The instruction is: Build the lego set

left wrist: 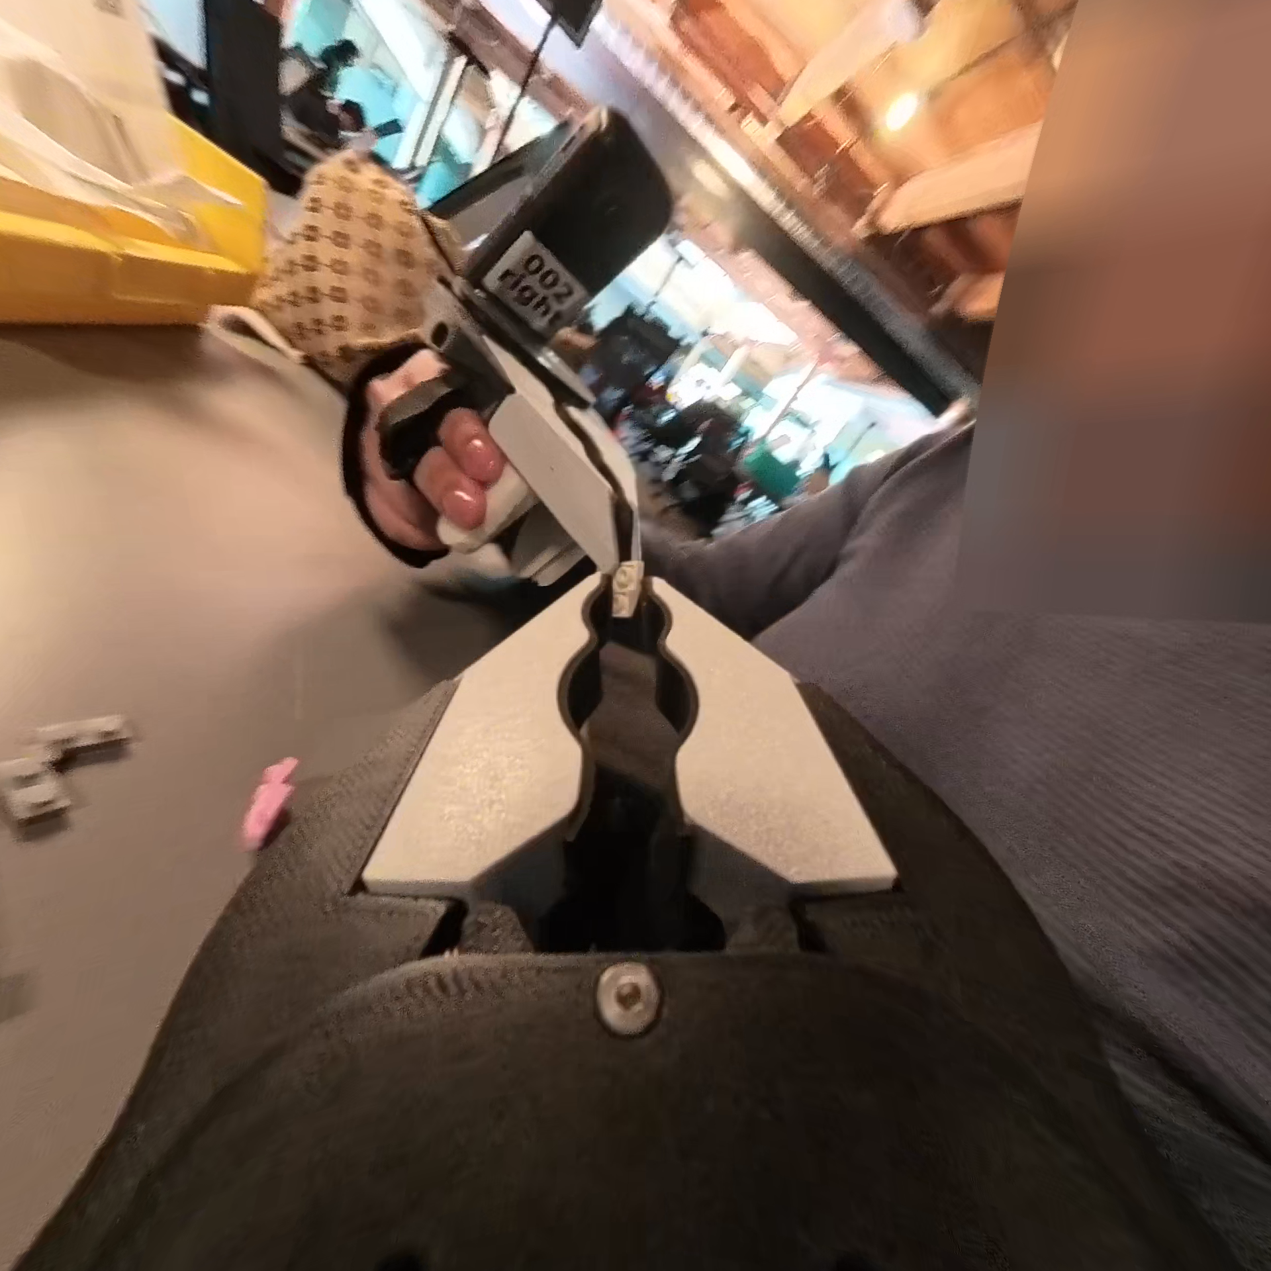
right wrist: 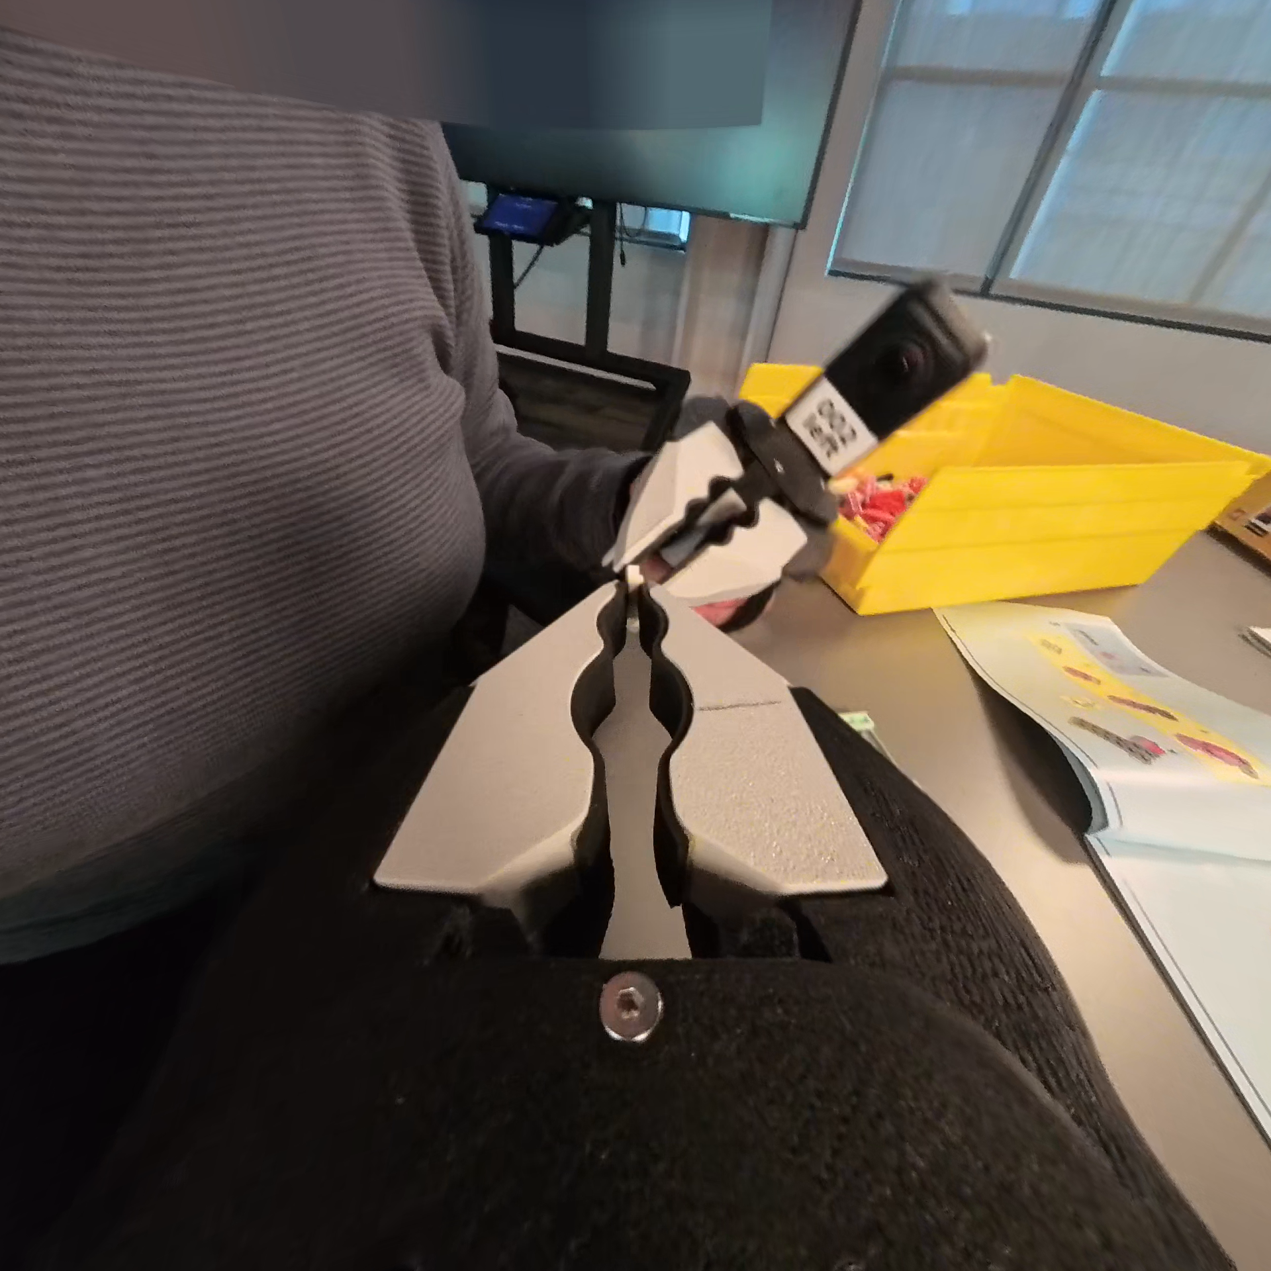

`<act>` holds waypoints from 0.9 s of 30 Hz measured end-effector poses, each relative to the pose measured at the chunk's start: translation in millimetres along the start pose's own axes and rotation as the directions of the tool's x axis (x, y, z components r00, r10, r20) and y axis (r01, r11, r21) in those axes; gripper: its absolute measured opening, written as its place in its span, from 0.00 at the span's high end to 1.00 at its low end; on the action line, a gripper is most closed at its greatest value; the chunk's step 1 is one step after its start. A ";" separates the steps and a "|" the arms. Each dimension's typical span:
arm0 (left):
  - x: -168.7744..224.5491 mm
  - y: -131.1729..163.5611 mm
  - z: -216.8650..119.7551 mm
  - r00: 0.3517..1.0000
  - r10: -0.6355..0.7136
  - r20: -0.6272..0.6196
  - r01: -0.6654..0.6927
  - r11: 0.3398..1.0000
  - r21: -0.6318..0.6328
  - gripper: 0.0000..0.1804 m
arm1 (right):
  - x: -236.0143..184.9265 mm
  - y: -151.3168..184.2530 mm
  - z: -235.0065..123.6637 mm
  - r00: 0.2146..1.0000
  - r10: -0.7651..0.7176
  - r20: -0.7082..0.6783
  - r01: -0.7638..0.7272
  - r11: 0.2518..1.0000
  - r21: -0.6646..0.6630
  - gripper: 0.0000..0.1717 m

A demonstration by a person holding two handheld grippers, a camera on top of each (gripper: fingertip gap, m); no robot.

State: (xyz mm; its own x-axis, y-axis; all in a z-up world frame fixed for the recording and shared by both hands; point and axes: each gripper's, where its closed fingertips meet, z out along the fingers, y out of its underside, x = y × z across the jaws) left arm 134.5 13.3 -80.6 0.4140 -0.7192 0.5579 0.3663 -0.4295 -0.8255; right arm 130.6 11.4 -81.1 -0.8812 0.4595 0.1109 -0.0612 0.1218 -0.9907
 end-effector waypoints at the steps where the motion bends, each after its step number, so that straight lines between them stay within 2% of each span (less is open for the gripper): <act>1: -4.1 2.7 -0.4 0.996 0.064 0.058 -0.062 0.998 -0.033 0.96 | 2.3 4.4 0.2 1.000 0.001 -0.013 -0.001 1.000 -0.025 1.00; 3: -11.3 8.0 -1.5 0.967 0.202 0.157 -0.186 0.976 -0.110 0.91 | 8.1 13.4 0.8 0.999 0.008 -0.043 -0.011 0.997 -0.071 1.00; 5: -19.8 11.9 -3.5 0.910 0.335 0.243 -0.295 0.937 -0.186 0.90 | 12.4 18.6 0.5 0.998 0.020 -0.063 -0.026 0.995 -0.092 1.00; 9: -29.9 14.1 -6.0 0.801 0.502 0.326 -0.424 0.860 -0.284 0.97 | 13.6 21.7 0.8 0.997 0.026 -0.067 -0.033 0.994 -0.101 1.00; 14: -42.0 17.6 -10.5 0.749 0.549 0.371 -0.409 0.824 -0.393 0.98 | 20.1 34.7 0.1 0.994 -0.005 -0.111 -0.016 0.983 -0.183 1.00; 20: -59.7 27.2 -14.4 0.635 0.661 0.401 -0.386 0.721 -0.576 0.98 | 26.3 58.7 -2.3 0.986 -0.073 -0.150 0.018 0.939 -0.343 1.00; 22: -63.0 32.3 -14.5 0.634 0.663 0.397 -0.368 0.711 -0.599 0.98 | 25.5 65.3 -2.4 0.987 -0.065 -0.144 0.006 0.927 -0.376 1.00; 27: -71.2 55.0 -15.1 0.708 0.592 0.386 -0.236 0.713 -0.660 0.98 | 18.5 91.6 0.3 0.993 0.003 -0.117 -0.061 0.865 -0.498 1.00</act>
State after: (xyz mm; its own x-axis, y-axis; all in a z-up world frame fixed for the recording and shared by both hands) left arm 112.6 32.7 -167.0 0.8316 -0.5520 -0.0605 -0.3865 -0.4971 -0.7768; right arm 108.5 30.9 -169.8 -0.8205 0.5596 0.1167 0.2340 0.5151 -0.8245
